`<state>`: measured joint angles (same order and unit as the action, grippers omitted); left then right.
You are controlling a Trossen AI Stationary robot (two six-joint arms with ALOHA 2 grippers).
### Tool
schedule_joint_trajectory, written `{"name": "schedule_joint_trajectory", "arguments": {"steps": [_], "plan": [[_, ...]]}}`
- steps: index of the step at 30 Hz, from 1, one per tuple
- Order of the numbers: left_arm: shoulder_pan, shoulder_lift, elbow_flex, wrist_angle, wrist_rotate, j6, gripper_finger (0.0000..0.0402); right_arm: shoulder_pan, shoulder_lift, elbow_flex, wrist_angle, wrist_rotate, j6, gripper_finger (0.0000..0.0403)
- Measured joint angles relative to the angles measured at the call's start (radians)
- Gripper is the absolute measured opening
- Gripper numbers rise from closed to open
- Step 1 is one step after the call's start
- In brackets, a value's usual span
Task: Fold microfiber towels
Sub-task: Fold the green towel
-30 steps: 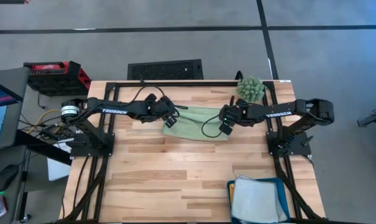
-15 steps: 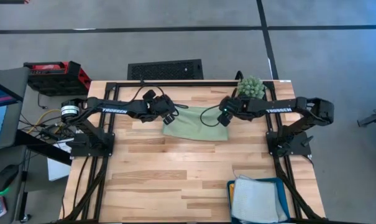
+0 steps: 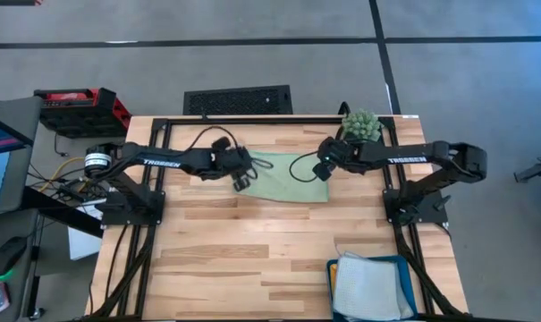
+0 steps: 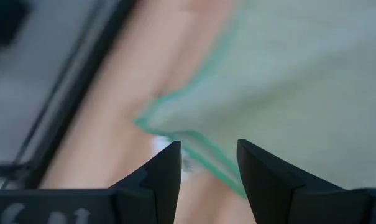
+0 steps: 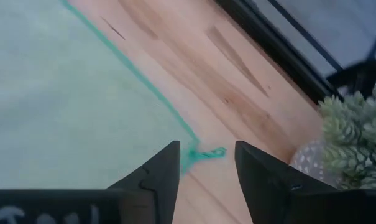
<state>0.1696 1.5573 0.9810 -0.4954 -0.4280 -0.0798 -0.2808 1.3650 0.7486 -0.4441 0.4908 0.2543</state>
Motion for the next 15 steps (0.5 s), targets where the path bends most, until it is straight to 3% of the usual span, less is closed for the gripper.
{"name": "schedule_joint_trajectory", "arguments": {"steps": [6, 15], "plan": [[-0.092, -0.002, -0.004, -0.084, 0.208, 0.123, 0.0149, 0.112, -0.079, 0.000, 0.007, -0.049, 0.000, 0.0180], [-0.138, 0.128, -0.016, -0.044, 0.145, 0.192, 0.0149, 0.274, -0.098, 0.000, 0.026, -0.071, 0.002, 0.0178]]}}
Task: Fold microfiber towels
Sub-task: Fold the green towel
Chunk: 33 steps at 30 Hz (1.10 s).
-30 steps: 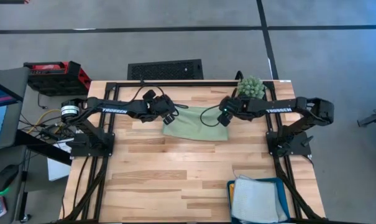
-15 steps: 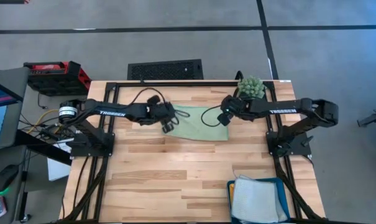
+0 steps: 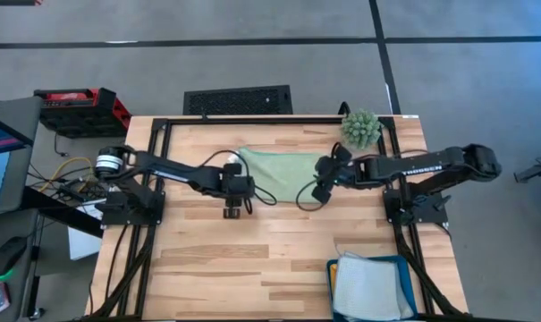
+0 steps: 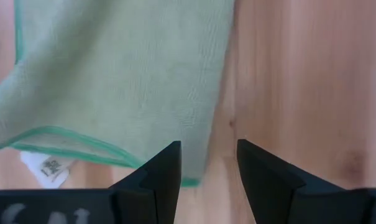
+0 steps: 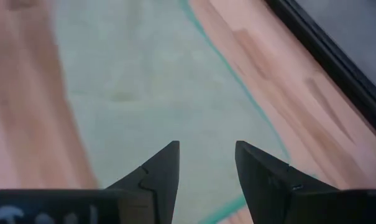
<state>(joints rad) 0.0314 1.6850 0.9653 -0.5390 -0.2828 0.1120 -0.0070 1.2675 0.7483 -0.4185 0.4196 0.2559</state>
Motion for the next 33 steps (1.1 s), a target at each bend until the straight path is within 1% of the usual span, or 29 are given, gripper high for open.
{"name": "schedule_joint_trajectory", "arguments": {"steps": [3, 6, 14, 18, 24, 29, 33], "plan": [[0.001, 0.043, 0.000, 0.021, -0.073, 0.006, 0.0149, 0.042, 0.000, 0.000, 0.009, 0.000, 0.006, 0.0180], [0.001, 0.075, 0.000, 0.013, -0.115, 0.007, 0.0149, 0.075, 0.000, 0.000, 0.009, 0.000, 0.007, 0.0181], [0.000, 0.095, 0.004, 0.008, -0.098, -0.004, 0.0144, 0.112, 0.000, 0.000, 0.030, 0.001, 0.008, 0.0176], [0.000, 0.094, 0.004, -0.017, -0.085, -0.028, 0.0107, 0.112, 0.000, 0.000, 0.033, 0.000, 0.008, 0.0177], [0.002, 0.095, 0.016, -0.063, -0.084, -0.028, 0.0013, 0.112, -0.022, 0.001, 0.015, 0.000, 0.007, 0.0176], [0.003, 0.092, 0.108, -0.130, -0.099, -0.017, 0.0007, 0.112, -0.098, 0.001, -0.045, 0.000, 0.014, 0.0177], [0.003, 0.091, 0.201, -0.131, -0.110, 0.053, 0.0003, 0.112, -0.164, 0.001, -0.071, 0.000, 0.032, 0.0178]]}}
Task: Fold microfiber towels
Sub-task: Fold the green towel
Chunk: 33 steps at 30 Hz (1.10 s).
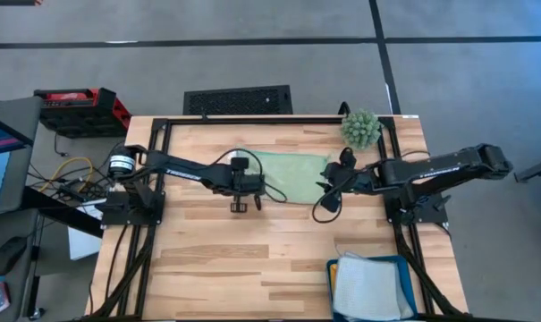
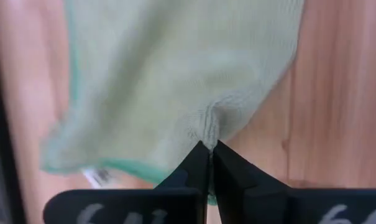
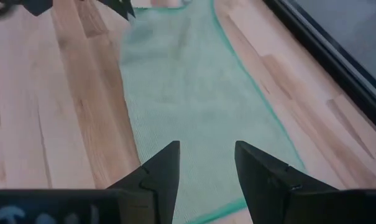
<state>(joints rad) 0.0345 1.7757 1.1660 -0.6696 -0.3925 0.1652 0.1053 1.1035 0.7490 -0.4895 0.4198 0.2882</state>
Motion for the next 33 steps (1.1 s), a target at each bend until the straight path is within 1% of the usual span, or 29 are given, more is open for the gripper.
{"name": "schedule_joint_trajectory", "arguments": {"steps": [4, 7, 9, 12, 15, 17, 20, 24, 28, 31, 33], "plan": [[0.006, 0.000, 0.078, 0.069, 0.000, 0.118, 0.0002, 0.000, -0.045, 0.000, -0.042, 0.000, 0.001, 0.0176], [0.024, -0.001, 0.110, 0.165, 0.036, 0.205, 0.0001, 0.000, -0.064, 0.000, -0.070, 0.000, 0.001, 0.0176], [0.041, 0.020, 0.133, 0.230, 0.064, 0.259, 0.0001, 0.000, -0.067, 0.000, -0.069, 0.000, 0.001, 0.0177], [0.064, 0.090, 0.187, 0.261, 0.092, 0.325, 0.0001, 0.000, -0.067, 0.000, -0.086, 0.000, 0.001, 0.0178], [0.078, 0.183, 0.268, 0.257, 0.096, 0.399, 0.0000, 0.000, -0.064, 0.000, -0.087, 0.000, 0.001, 0.0177], [0.083, 0.240, 0.341, 0.259, 0.097, 0.418, 0.0000, 0.001, -0.067, 0.000, -0.090, 0.000, 0.001, 0.0176], [0.087, 0.303, 0.458, 0.243, 0.110, 0.457, 0.0000, 0.004, -0.085, 0.000, -0.095, 0.000, 0.001, 0.0176], [0.086, 0.368, 0.579, 0.234, 0.132, 0.538, 0.0000, 0.007, -0.126, 0.000, -0.140, 0.000, 0.008, 0.0176], [0.088, 0.416, 0.675, 0.244, 0.152, 0.592, 0.0000, 0.006, -0.171, 0.000, -0.199, 0.000, 0.038, 0.0177], [0.089, 0.449, 0.727, 0.243, 0.154, 0.619, 0.0000, 0.006, -0.198, 0.000, -0.232, 0.000, 0.062, 0.0177], [0.089, 0.462, 0.741, 0.252, 0.171, 0.635, 0.0000, 0.006, -0.209, 0.000, -0.245, 0.000, 0.063, 0.0176]]}}
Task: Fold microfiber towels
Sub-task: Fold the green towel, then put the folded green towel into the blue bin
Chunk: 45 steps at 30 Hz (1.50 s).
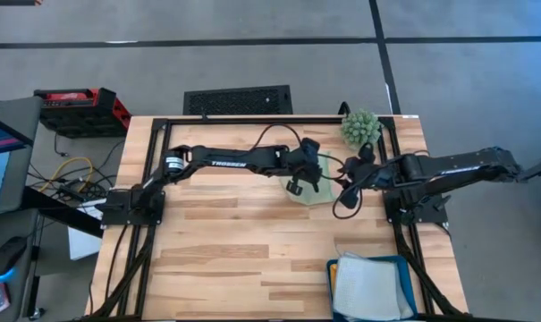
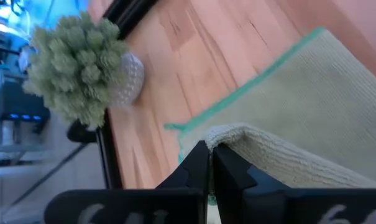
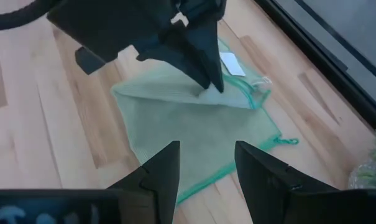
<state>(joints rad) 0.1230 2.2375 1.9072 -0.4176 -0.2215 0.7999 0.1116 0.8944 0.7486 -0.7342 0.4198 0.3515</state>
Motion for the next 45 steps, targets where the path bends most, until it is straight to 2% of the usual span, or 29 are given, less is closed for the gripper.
{"name": "schedule_joint_trajectory", "arguments": {"steps": [10, 21, 29, 35, 41, 45], "plan": [[0.000, 0.009, 0.003, 0.074, 0.117, 0.005, 0.0000, 0.000, -0.013, 0.000, -0.021, 0.000, 0.000, 0.0175], [0.000, 0.008, 0.003, 0.082, 0.130, -0.034, 0.0010, 0.000, -0.013, 0.000, -0.021, 0.000, 0.000, 0.0176], [0.000, 0.008, 0.003, 0.080, 0.141, -0.043, 0.0054, 0.000, -0.012, 0.000, -0.021, 0.000, 0.000, 0.0175], [0.000, 0.008, 0.003, 0.079, 0.205, -0.136, 0.0101, 0.000, -0.012, 0.000, -0.021, 0.000, 0.000, 0.0178], [0.000, 0.008, 0.003, 0.077, 0.209, -0.218, 0.0141, 0.000, -0.012, 0.000, -0.021, 0.000, 0.000, 0.0176], [-0.007, 0.008, 0.003, 0.076, 0.208, -0.217, 0.0156, 0.000, -0.012, 0.000, -0.021, 0.000, 0.000, 0.0176]]}}
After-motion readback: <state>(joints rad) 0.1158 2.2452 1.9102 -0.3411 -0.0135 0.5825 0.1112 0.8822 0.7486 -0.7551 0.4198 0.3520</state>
